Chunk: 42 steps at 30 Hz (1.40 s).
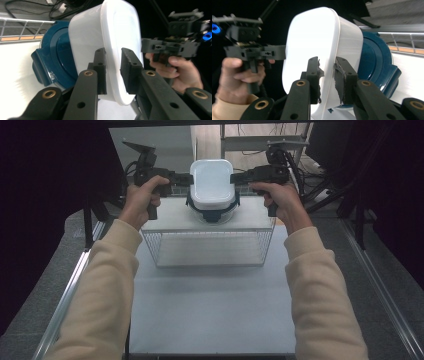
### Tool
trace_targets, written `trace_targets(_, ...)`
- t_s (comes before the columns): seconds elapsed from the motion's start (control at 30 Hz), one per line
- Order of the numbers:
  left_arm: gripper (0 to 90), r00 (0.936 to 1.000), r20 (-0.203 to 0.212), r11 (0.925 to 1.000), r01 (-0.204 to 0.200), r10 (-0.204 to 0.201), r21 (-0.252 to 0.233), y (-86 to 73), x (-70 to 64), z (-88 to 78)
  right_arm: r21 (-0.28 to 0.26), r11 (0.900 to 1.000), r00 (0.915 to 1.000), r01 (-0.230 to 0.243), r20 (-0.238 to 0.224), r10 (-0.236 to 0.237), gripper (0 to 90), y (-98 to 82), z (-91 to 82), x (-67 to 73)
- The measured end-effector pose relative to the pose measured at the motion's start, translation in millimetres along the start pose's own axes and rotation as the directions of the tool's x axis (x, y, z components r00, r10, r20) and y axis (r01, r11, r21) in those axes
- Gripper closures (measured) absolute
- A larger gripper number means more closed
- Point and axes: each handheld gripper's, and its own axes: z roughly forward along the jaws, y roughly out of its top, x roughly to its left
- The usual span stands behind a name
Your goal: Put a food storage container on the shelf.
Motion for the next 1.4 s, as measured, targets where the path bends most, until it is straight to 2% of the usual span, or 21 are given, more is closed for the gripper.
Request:
trace_targets(0.1, 71.9, 0.9988, -0.006, 0.9987, 0.049, -0.049, -0.013, 3.3, 8.1, 5.9, -0.002, 0.999, 0.9987, -0.050, -0.011, 0.050, 70.4, 2.9, 5.2, -7.5)
trace_targets(0.17, 71.2, 0.9982, -0.022, 0.9983, 0.056, -0.056, -0.018, 4.2, 12.8, 9.5, 0.003, 0.997, 0.9965, -0.083, -0.002, 0.083, 67.9, 3.2, 9.8, -12.0)
trace_targets(0.2, 70.9, 0.9976, -0.009, 0.9974, 0.068, -0.068, -0.026, 4.3, 15.5, 10.0, -0.006, 0.994, 0.9945, -0.105, -0.006, 0.105, 67.8, 3.1, 11.4, -14.6)
trace_targets(0.27, 70.9, 0.9972, 0.000, 0.9963, 0.074, -0.075, -0.043, 3.7, 18.1, 10.5, -0.026, 0.994, 0.9940, -0.109, -0.012, 0.109, 67.7, 3.2, 12.9, -17.1)
trace_targets(0.33, 69.2, 0.9981, 0.004, 0.9971, 0.062, -0.062, -0.043, 2.7, 19.6, 11.4, -0.031, 0.995, 0.9950, -0.100, -0.008, 0.099, 67.1, 2.8, 13.8, -15.9)
trace_targets(0.4, 65.0, 0.9988, 0.001, 0.9980, 0.048, -0.048, -0.040, 1.2, 20.1, 12.8, -0.036, 0.996, 0.9967, -0.081, -0.007, 0.080, 61.9, 2.0, 14.4, -14.6)
trace_targets(0.47, 54.3, 0.9993, -0.026, 0.9984, 0.025, -0.027, -0.051, -0.5, 18.7, 12.2, -0.057, 0.996, 0.9975, -0.069, -0.020, 0.067, 51.9, 1.1, 13.7, -12.5)
trace_targets(0.57, 41.6, 0.9975, -0.061, 0.9949, -0.042, 0.036, -0.091, -6.3, 11.8, 3.6, -0.110, 0.994, 0.9998, -0.014, 0.011, 0.015, 38.9, -2.0, 6.1, -5.6)
trace_targets(0.63, 36.0, 0.9912, -0.098, 0.9891, -0.099, 0.089, -0.109, -12.9, 6.2, -4.5, -0.139, 0.990, 0.9996, 0.029, 0.009, -0.028, 34.4, -6.8, -1.9, -0.8)
trace_targets(0.73, 31.0, 0.9832, -0.114, 0.9808, -0.156, 0.143, -0.117, -25.0, 1.8, -15.9, -0.146, 0.984, 0.9947, 0.103, 0.014, -0.102, 30.4, -16.1, -14.3, 4.2)
trace_targets(0.8, 29.4, 0.9775, -0.115, 0.9755, -0.190, 0.177, -0.112, -33.6, -0.9, -22.9, -0.136, 0.979, 0.9880, 0.153, 0.042, -0.149, 29.3, -22.2, -22.6, 7.0)
trace_targets(0.9, 28.6, 0.9629, -0.139, 0.9631, -0.247, 0.231, -0.108, -47.0, -5.9, -31.9, -0.120, 0.969, 0.9760, 0.214, 0.067, -0.207, 28.5, -32.1, -33.3, 9.4)
trace_targets(0.97, 28.0, 0.9481, -0.169, 0.9533, -0.287, 0.269, -0.093, -56.2, -8.8, -35.9, -0.108, 0.964, 0.9682, 0.243, 0.086, -0.235, 27.9, -39.6, -38.9, 11.1)
trace_targets(1.03, 27.4, 0.9384, -0.178, 0.9460, -0.314, 0.296, -0.081, -66.0, -10.7, -40.3, -0.101, 0.958, 0.9609, 0.269, 0.097, -0.260, 27.6, -48.2, -43.8, 12.8)
trace_targets(1.07, 27.1, 0.9355, -0.185, 0.9444, -0.319, 0.301, -0.079, -71.5, -11.8, -42.4, -0.096, 0.956, 0.9581, 0.278, 0.100, -0.268, 27.4, -52.6, -46.3, 14.1)
trace_targets(1.1, 27.0, 0.9282, -0.195, 0.9394, -0.336, 0.317, -0.071, -76.7, -12.1, -45.0, -0.091, 0.952, 0.9535, 0.291, 0.109, -0.281, 27.3, -57.2, -49.1, 15.4)
trace_targets(1.17, 27.3, 0.9219, -0.191, 0.9332, -0.354, 0.337, -0.063, -87.2, -11.4, -50.5, -0.082, 0.943, 0.9427, 0.321, 0.122, -0.310, 26.6, -66.9, -54.3, 16.9)
trace_targets(1.23, 27.3, 0.9173, -0.198, 0.9284, -0.365, 0.345, -0.070, -98.4, -11.0, -57.0, -0.067, 0.933, 0.9281, 0.353, 0.152, -0.340, 25.5, -76.4, -59.9, 16.9)
trace_targets(1.27, 27.1, 0.9147, -0.199, 0.9257, -0.372, 0.352, -0.071, -104.4, -11.2, -60.1, -0.068, 0.929, 0.9239, 0.364, 0.153, -0.351, 25.3, -81.5, -62.4, 15.9)
trace_targets(1.3, 26.9, 0.9111, -0.205, 0.9229, -0.378, 0.358, -0.072, -110.6, -11.9, -63.1, -0.067, 0.927, 0.9220, 0.369, 0.153, -0.356, 25.0, -86.6, -65.2, 15.1)
trace_targets(1.4, 26.2, 0.8965, -0.223, 0.9121, -0.405, 0.383, -0.063, -130.3, -13.8, -69.3, -0.056, 0.914, 0.9060, 0.402, 0.170, -0.388, 23.7, -104.1, -73.2, 11.7)
